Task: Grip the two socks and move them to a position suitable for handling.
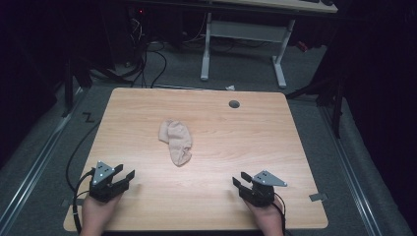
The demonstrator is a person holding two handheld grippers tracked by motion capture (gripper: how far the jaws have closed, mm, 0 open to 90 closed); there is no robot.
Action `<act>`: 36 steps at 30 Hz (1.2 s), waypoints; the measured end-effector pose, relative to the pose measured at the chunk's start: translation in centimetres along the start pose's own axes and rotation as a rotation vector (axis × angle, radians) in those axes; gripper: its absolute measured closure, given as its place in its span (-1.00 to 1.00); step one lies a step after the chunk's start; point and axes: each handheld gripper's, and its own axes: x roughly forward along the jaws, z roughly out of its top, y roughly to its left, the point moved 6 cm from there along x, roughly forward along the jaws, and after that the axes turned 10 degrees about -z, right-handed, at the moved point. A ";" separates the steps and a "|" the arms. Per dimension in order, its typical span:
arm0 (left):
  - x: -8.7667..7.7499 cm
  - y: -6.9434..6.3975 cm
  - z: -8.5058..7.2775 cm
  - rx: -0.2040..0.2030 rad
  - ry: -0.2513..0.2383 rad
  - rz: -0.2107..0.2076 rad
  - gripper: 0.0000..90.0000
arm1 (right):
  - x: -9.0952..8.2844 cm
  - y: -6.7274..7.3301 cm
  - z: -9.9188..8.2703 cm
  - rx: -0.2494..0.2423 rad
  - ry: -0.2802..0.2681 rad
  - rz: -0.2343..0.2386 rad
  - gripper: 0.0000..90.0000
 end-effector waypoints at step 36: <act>1.5 -0.6 -0.8 -0.034 0.055 -0.056 0.05 | 0.2 -1.2 0.0 0.015 -0.010 -0.055 0.43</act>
